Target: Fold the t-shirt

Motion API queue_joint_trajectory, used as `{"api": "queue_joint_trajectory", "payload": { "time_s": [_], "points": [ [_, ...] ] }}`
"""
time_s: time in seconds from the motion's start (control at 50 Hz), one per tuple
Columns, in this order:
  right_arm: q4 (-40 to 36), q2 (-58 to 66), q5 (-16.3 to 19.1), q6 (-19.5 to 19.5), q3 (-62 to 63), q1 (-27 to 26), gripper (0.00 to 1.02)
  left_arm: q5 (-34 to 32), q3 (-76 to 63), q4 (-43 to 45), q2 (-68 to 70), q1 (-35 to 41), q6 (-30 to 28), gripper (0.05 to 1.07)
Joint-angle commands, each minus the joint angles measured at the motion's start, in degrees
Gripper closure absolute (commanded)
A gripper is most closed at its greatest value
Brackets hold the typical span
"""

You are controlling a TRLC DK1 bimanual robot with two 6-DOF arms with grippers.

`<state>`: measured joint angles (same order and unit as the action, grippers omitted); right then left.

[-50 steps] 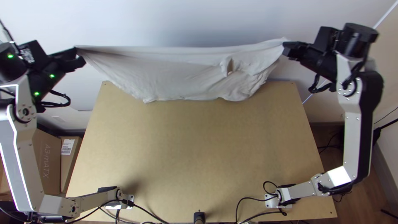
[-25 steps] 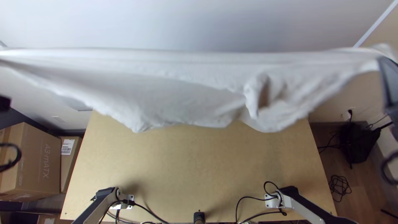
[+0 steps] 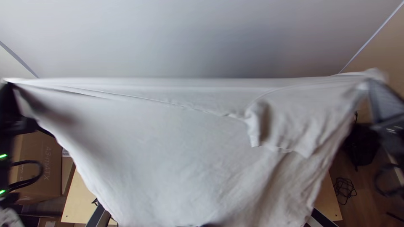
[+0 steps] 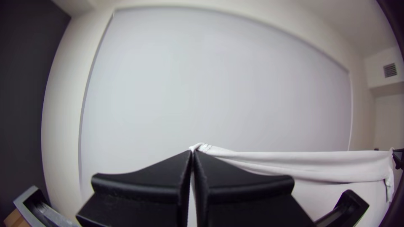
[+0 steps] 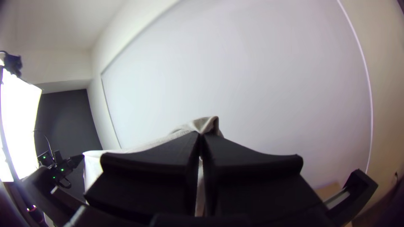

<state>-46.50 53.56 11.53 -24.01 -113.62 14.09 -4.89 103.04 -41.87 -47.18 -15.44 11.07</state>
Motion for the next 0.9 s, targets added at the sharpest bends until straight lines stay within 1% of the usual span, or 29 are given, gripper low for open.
{"api": "queue_joint_trajectory", "payload": {
  "time_s": [0.0, 0.02, 0.12, 0.16, 0.2, 0.28, 0.34, 0.38, 0.44, 0.48, 0.52, 0.62, 0.68, 0.76, 0.88],
  "points": [
    [0.97, -2.14, -0.81, -3.76, 17.82, 2.61, 1.0, 1.19, -19.9, 3.63, 5.61, -0.29, -2.81, 1.05],
    [1.06, -2.58, -0.81, -4.82, 21.43, 3.23, 1.0, 1.19, -22.71, 3.9, 6.4, -0.2, -2.98, 1.05],
    [3.26, -4.08, -0.72, -6.58, 38.21, 6.57, 1.0, 1.19, -39.59, 5.83, 8.24, 0.24, -3.6, 1.05],
    [3.79, -4.25, -0.46, -6.58, 43.66, 7.27, 1.0, 1.02, -45.39, 6.36, 8.15, 0.24, -3.34, 1.05],
    [5.98, -4.25, 0.16, -6.49, 48.94, 7.62, 1.0, 1.02, -51.1, 6.89, 7.19, 1.12, -3.34, 1.05],
    [10.9, -2.94, 1.48, -7.81, 57.55, 8.24, 1.0, 0.93, -58.66, 9.35, 4.9, 4.46, -1.4, 1.05],
    [13.89, -0.3, 1.48, -7.63, 61.5, 8.94, 1.0, 1.02, -61.12, 9.96, 2.0, 7.97, -0.96, 1.05],
    [16.62, 1.81, 1.48, -7.54, 63.61, 8.76, 1.0, 0.58, -62.61, 12.42, 0.33, 9.29, -1.23, 1.05],
    [18.73, 5.5, 1.48, -7.02, 65.2, 7.62, 1.0, 0.75, -63.32, 15.41, -3.27, 10.78, -1.58, 1.05],
    [20.92, 8.58, 1.48, -5.7, 66.07, 6.74, 1.0, 0.49, -62.7, 17.43, -6.17, 11.4, -1.49, 1.05],
    [22.68, 11.13, 1.57, -5.17, 66.34, 6.04, 1.0, 0.84, -61.3, 18.22, -9.86, 12.98, -1.23, 1.05],
    [26.99, 18.33, 1.65, -2.8, 65.28, 3.49, 1.0, 0.75, -56.9, 22.18, -18.92, 13.6, -1.05, 1.05],
    [28.13, 22.11, 1.92, -2.01, 63.61, 2.52, 1.0, 0.58, -53.65, 23.76, -24.1, 13.6, -1.05, 1.05],
    [28.66, 27.21, 1.83, 0.72, 60.54, 1.12, 1.0, 0.31, -48.55, 24.46, -32.01, 13.6, -0.79, 1.05],
    [28.22, 35.38, 1.92, 1.6, 53.07, -1.87, 1.0, -1.18, -40.99, 24.73, -43.17, 14.48, -1.84, 1.05]
  ]
}}
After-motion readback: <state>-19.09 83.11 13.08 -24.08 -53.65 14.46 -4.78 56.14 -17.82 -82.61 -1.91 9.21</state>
